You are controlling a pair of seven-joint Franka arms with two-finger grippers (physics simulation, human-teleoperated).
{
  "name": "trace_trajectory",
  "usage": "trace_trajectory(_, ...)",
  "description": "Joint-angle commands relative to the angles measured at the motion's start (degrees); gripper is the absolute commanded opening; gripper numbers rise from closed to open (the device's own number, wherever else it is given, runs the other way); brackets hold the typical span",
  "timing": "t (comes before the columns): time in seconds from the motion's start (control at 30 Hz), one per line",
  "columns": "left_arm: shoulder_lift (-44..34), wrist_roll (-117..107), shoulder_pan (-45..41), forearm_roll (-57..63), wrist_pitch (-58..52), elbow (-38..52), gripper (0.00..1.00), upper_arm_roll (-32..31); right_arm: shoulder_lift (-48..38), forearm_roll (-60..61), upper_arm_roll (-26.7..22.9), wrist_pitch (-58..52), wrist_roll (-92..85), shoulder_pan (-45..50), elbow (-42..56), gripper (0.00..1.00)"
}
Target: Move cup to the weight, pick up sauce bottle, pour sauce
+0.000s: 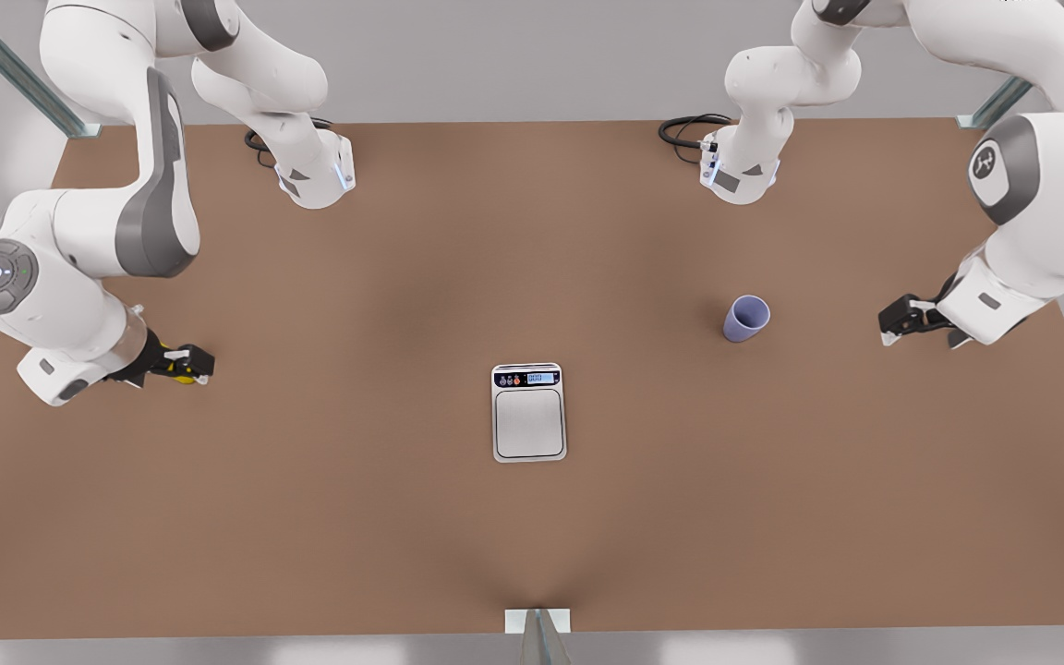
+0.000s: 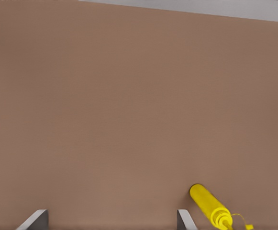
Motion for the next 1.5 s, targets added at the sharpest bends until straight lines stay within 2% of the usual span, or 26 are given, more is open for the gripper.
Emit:
trace_trajectory(0.0, 0.0, 0.0, 0.0, 0.2, 0.0, 0.0, 1.0, 0.0, 0.0, 0.0, 0.0, 0.0, 0.0, 0.0, 0.0, 1.0)
trace_trajectory(0.03, 0.2, 0.1, -0.1, 0.2, 0.0, -0.5, 1.0, 0.0, 0.1, -0.3, 0.0, 0.0, -0.1, 0.0, 0.0, 1.0)
trace_trajectory(0.1, 0.3, -0.1, -0.9, 0.3, 0.0, -7.1, 1.0, 0.0, 0.2, -0.1, -0.2, 0.0, -0.2, 0.0, 0.2, 1.0)
trace_trajectory(0.17, -4.9, -0.4, -1.6, 0.2, 5.3, -20.4, 1.0, -0.1, 0.8, 5.6, -0.3, -0.1, -22.3, -3.9, 0.4, 1.0)
trace_trajectory(0.2, -10.3, -0.4, -1.6, 0.0, 13.5, -32.6, 1.0, 0.0, 0.9, 5.2, -0.3, -0.1, -38.6, -4.7, 0.4, 1.0)
trace_trajectory(0.27, -12.0, -0.5, -1.7, -0.1, 22.4, -41.9, 1.0, 0.0, 0.7, 5.3, -0.4, -0.8, -55.2, -6.2, 1.0, 1.0)
trace_trajectory(0.33, -11.2, -0.6, -4.0, -0.5, 27.7, -46.1, 1.0, 0.2, 1.0, 8.8, -0.4, -0.7, -72.5, -12.7, 3.2, 1.0)
trace_trajectory(0.43, -8.6, -0.6, -3.8, -0.5, 28.3, -46.5, 1.0, 0.2, 1.8, 9.7, -0.5, -0.8, -91.4, -15.3, 3.3, 1.0)
trace_trajectory(0.5, -8.5, -0.6, -3.7, -0.5, 29.9, -48.9, 1.0, 0.2, 1.8, 17.7, -0.3, -5.3, -91.9, -19.8, 2.2, 1.0)
trace_trajectory(0.6, -8.2, -0.6, -3.6, -0.5, 35.0, -53.4, 1.0, 0.2, 4.9, 36.0, -0.4, -14.4, -96.5, -31.7, 0.4, 1.0)
trace_trajectory(0.73, -5.5, -0.6, -3.5, -0.4, 35.2, -54.1, 1.0, 0.2, 13.1, 42.8, -0.4, -22.9, -103.2, -41.8, 0.4, 1.0)
trace_trajectory(0.77, -5.3, -0.6, -3.6, -0.5, 35.2, -54.1, 1.0, 0.2, 17.4, 43.7, -0.4, -22.9, -107.0, -43.8, 0.4, 1.0)
trace_trajectory(1.0, -5.5, -0.5, -3.5, -0.5, 35.5, -57.4, 1.0, 0.2, 21.5, 43.8, -0.4, -23.2, -124.0, -50.5, -0.3, 1.0)
trace_trajectory(1.3, -3.4, -0.4, -3.7, -0.5, 35.3, -57.4, 1.0, 0.3, 27.6, 44.5, -0.5, -23.8, -131.5, -53.2, -0.3, 1.0)
trace_trajectory(1.47, 0.2, -0.4, -3.7, -0.4, 35.2, -57.4, 1.0, 0.3, 29.9, 44.1, -0.6, -23.6, -134.3, -53.9, 0.0, 1.0)
